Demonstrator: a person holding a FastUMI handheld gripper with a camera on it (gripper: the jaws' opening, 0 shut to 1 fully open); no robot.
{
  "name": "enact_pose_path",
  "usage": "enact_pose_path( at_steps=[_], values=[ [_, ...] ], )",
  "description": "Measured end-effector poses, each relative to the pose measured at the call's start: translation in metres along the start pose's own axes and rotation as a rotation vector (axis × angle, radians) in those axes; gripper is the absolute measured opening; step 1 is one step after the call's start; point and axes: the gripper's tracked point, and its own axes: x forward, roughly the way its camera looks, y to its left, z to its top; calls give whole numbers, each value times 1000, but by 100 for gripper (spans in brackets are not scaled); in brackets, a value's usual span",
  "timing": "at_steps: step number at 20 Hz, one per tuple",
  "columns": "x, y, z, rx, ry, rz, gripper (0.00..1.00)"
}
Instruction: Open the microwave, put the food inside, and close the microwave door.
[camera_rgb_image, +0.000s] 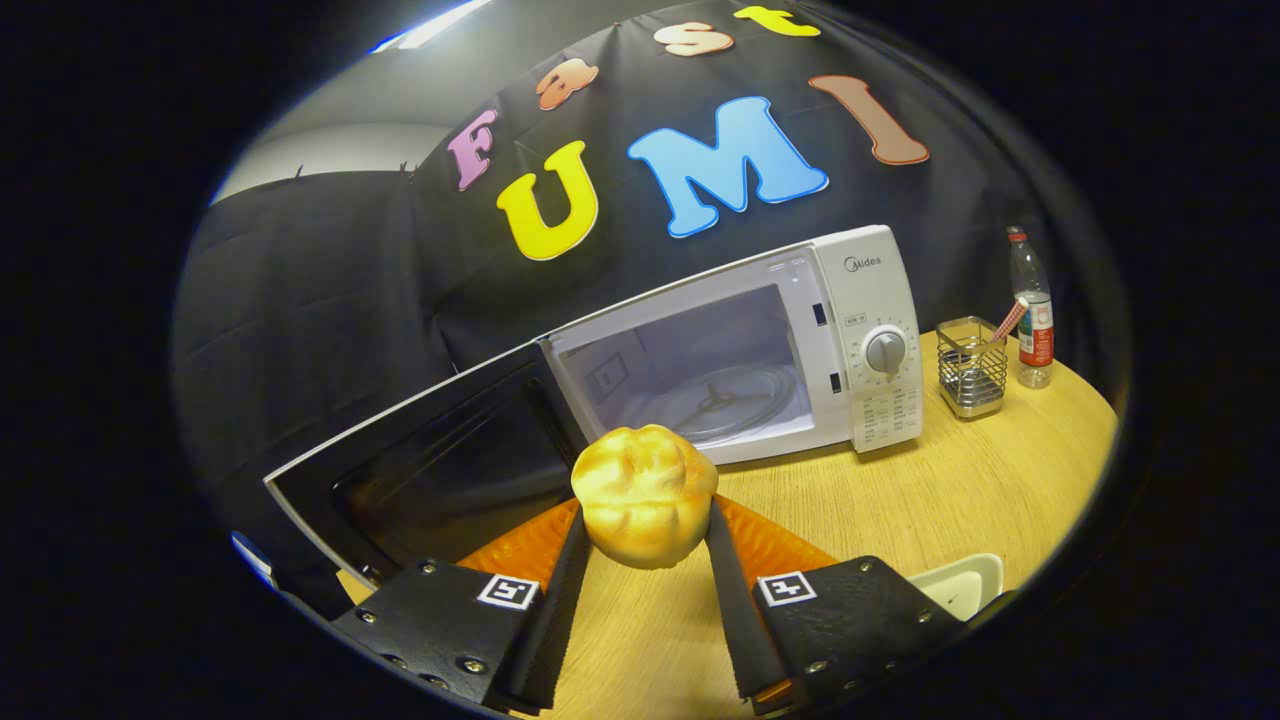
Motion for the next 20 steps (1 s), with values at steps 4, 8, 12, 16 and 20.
enact_pose_path(
  at_steps=[4, 8, 12, 16, 20],
  values=[
    [54, -1, -3, 101, 13, -24, 65],
    [99, -10, 5, 162, -24, -81, 65],
    [139, -15, 18, 217, -48, -116, 65],
    [173, -22, 24, 261, -53, -149, 65],
    [199, -35, 31, 331, -81, -157, 65]
  ],
)
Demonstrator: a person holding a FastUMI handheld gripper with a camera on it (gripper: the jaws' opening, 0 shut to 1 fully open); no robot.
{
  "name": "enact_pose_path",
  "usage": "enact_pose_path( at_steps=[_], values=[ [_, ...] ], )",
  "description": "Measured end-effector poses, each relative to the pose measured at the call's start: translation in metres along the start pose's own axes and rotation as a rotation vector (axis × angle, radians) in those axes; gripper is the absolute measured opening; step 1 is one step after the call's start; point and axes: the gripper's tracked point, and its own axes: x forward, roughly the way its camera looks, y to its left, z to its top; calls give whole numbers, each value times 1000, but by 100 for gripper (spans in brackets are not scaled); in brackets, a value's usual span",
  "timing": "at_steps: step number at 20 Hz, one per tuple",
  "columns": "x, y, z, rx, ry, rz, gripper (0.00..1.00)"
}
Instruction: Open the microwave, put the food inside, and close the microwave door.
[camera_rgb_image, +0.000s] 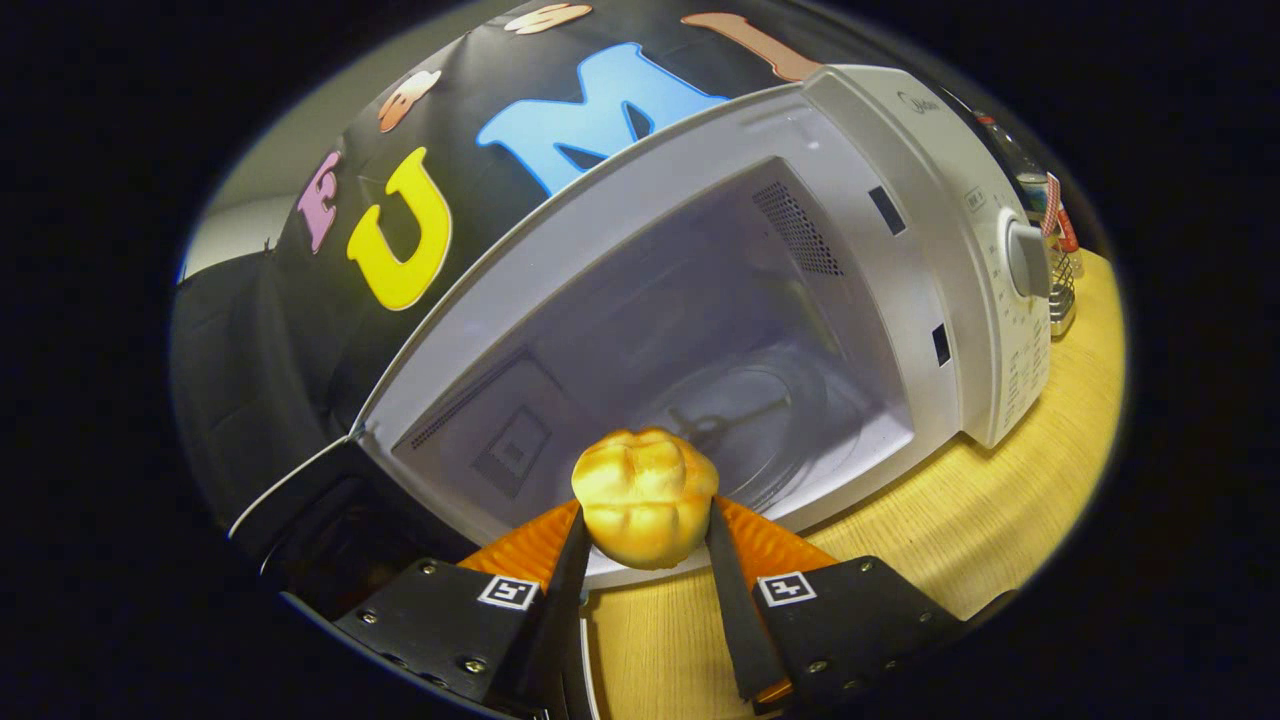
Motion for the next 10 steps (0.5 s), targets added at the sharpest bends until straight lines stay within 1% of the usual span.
enact_pose_path(
  at_steps=[3, 5, 10],
  values=[
    [9, 12, 5, 28, -10, 64, 64],
    [14, 7, 4, 35, -1, 42, 65],
    [18, -9, 1, -21, -16, -32, 65]
  ],
)
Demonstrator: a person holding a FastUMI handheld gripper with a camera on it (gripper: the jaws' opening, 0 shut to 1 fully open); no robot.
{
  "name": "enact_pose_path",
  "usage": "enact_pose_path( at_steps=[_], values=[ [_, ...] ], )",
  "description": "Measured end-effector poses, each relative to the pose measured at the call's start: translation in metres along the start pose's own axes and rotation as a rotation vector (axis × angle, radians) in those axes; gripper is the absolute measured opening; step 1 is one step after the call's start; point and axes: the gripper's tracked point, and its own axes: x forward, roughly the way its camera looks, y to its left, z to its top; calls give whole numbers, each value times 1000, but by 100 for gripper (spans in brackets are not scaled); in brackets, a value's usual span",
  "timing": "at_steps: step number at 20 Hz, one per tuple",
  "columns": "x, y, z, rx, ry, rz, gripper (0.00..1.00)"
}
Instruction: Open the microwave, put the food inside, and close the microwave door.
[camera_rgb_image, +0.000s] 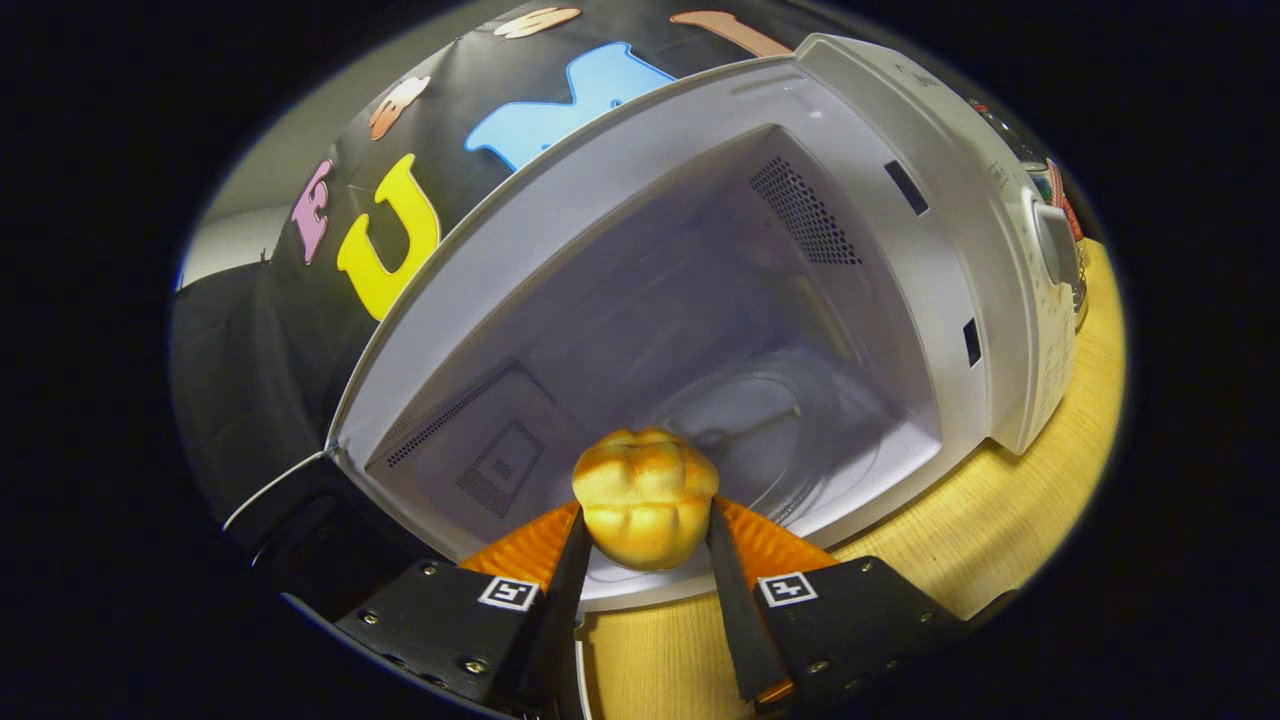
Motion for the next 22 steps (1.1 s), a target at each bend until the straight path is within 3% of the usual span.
enact_pose_path(
  at_steps=[2, 5, 10, 13, 17, 22],
  values=[
    [1, -5, -2, -17, -2, -22, 72],
    [7, -16, -3, -73, -15, -75, 75],
    [10, -13, -2, -159, -51, -88, 78],
    [5, -15, 4, -213, -88, -124, 97],
    [-1, -9, 6, -240, -109, -116, 97],
    [-35, 18, 29, -301, -188, -38, 96]
  ],
)
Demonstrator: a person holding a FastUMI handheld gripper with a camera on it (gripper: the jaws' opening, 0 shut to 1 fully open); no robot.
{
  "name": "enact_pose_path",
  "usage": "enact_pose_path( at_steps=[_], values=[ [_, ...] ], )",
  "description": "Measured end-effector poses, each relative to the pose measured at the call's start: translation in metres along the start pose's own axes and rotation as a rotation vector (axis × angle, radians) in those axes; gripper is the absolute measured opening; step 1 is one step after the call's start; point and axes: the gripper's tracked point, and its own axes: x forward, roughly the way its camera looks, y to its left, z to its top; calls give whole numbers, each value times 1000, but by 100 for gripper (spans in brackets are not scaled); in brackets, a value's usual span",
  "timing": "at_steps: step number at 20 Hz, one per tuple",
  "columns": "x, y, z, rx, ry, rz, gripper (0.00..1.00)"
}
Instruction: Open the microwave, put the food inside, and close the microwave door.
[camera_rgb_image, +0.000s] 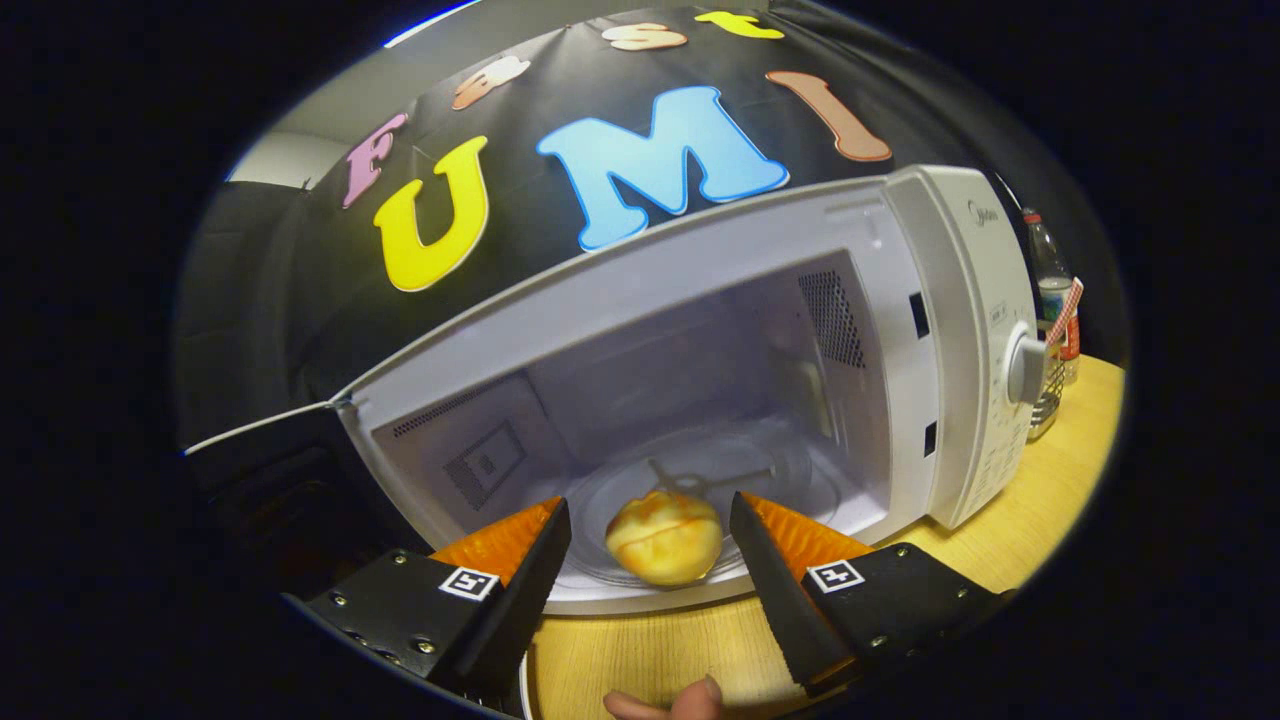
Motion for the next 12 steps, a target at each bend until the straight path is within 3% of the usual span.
enact_pose_path(
  at_steps=[6, 12],
  values=[
    [-57, 7, 14, -116, -9, 104, 96],
    [-148, 9, 26, -213, -1, 199, 96]
  ],
)
